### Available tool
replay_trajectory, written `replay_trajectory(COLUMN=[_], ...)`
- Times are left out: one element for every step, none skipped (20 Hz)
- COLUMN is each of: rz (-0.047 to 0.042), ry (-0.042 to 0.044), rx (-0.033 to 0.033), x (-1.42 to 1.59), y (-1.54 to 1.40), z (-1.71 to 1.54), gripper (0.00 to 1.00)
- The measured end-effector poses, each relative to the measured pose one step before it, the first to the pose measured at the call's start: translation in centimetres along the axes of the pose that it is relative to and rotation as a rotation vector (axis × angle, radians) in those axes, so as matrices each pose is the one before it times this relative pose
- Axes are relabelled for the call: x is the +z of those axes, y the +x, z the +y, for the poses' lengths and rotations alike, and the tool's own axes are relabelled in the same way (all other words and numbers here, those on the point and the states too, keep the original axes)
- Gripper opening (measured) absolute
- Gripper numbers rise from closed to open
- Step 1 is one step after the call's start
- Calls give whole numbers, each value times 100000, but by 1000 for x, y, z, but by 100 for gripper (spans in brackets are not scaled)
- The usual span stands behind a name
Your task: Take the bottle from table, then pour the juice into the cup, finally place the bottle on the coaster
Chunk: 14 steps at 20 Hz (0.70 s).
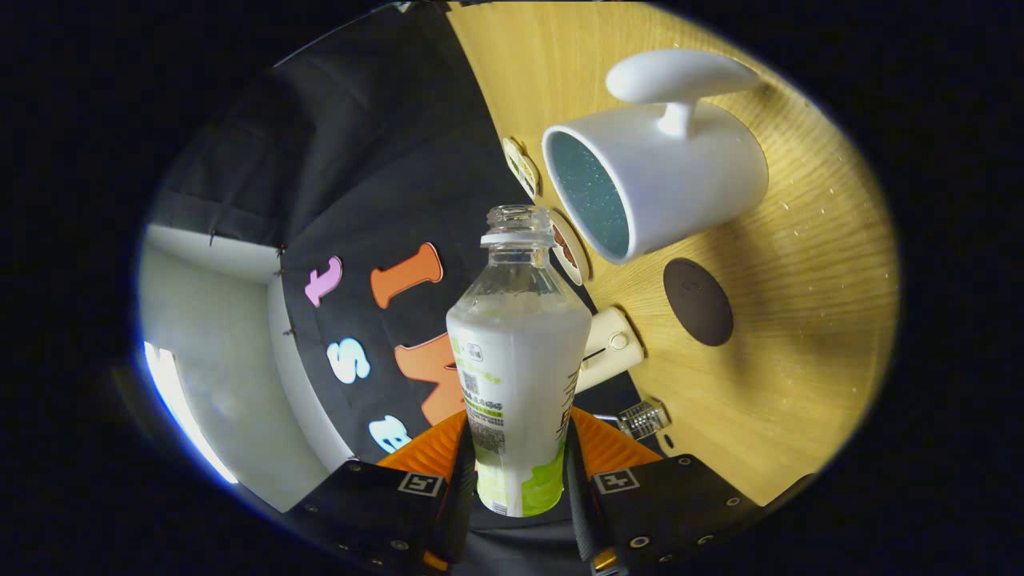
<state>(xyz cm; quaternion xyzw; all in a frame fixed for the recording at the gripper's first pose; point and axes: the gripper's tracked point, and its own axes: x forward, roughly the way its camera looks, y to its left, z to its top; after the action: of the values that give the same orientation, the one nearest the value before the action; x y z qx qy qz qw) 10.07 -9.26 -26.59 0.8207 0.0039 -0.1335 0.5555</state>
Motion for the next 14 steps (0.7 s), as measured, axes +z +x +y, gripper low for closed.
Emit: replay_trajectory(rz=[711,516,37,577,401,452,255,32,139,-66,-266,-401,-55,-410], ry=[-6637,-6861,-7111,-7562,-7258,-6459,-5968,-6048,-6571,-7652,-7878,-7637,-7393,-7117], rx=[-1708,-1562,-1005,-493,-454,76,1102,1437,1716,1701,377,234,463,452], x=[-109,-42,31,-77,-27,-147,57,400,291,5,177,67,147,241], y=[91,65,210,51,142,91,67,-336,-74,179,271,259,217,27], z=[-379,-535,-448,-606,-477,-101,20,756,829,985,354,61,157,294], gripper=[53,53,53,53,53,53,53,53,53,53,53,53,53,53])
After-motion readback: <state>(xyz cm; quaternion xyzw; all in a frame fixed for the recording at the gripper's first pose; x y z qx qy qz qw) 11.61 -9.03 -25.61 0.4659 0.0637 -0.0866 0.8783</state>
